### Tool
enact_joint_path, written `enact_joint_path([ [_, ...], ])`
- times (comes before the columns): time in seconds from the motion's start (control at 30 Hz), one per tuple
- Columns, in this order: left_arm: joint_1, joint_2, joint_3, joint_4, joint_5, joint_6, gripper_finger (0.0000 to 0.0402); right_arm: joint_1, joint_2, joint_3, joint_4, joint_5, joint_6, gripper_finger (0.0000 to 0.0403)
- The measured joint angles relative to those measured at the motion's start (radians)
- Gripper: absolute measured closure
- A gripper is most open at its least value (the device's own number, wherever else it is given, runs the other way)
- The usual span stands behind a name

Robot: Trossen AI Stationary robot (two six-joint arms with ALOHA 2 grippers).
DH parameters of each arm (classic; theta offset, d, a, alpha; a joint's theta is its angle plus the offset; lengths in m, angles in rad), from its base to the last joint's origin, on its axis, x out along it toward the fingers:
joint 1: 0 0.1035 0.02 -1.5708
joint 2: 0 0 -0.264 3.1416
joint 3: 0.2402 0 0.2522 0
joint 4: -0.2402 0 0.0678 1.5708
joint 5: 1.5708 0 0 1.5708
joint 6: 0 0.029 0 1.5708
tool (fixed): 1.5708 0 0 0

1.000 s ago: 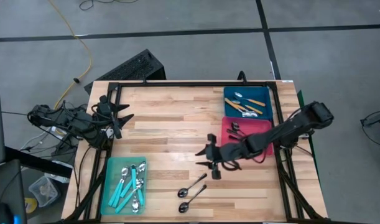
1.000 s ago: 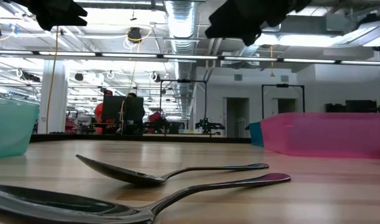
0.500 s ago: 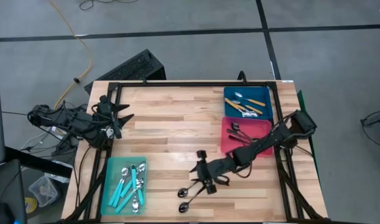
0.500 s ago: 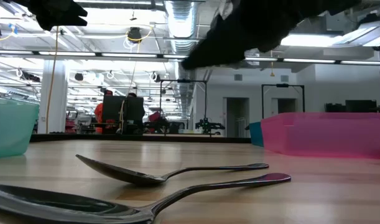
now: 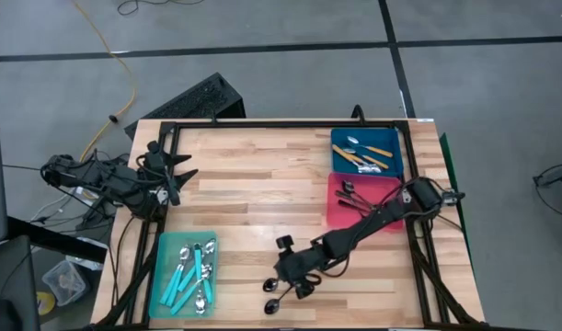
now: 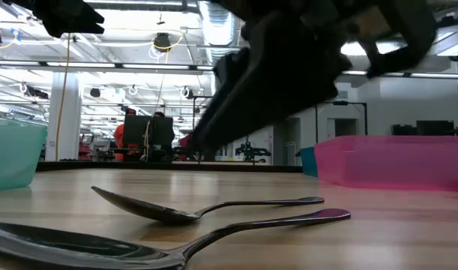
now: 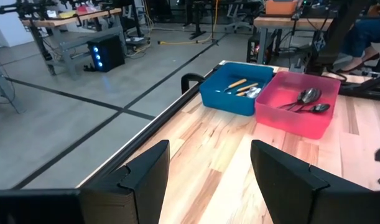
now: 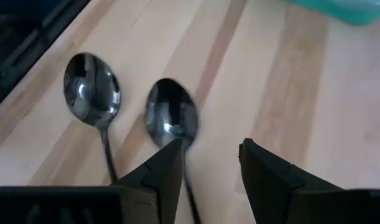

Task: Sort silverware by color (type)
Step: Put the black spoon into the red bin

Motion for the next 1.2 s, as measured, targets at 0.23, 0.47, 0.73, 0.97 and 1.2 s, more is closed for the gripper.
enact_joint_path([
  [0.23,0.0,0.0,0.0,-0.009,0.0,0.003,0.0189,-0.001,0.067,0.001,-0.052,-0.006,0.017,0.0225],
  [0.47,0.0,0.0,0.0,-0.021,0.0,0.003,0.0189,-0.001,0.072,0.005,-0.143,0.043,0.13,0.0236],
  [0.73,0.0,0.0,0.0,-0.021,0.0,0.003,0.0189,-0.001,0.072,0.003,-0.16,0.058,0.136,0.0317],
  [0.97,0.0,0.0,0.0,-0.021,0.0,0.003,0.0189,-0.001,0.073,0.0,-0.154,0.063,0.162,0.037],
  [1.2,0.0,0.0,0.0,-0.021,0.0,0.003,0.0189,0.003,0.073,-0.001,-0.137,0.088,0.199,0.0382],
])
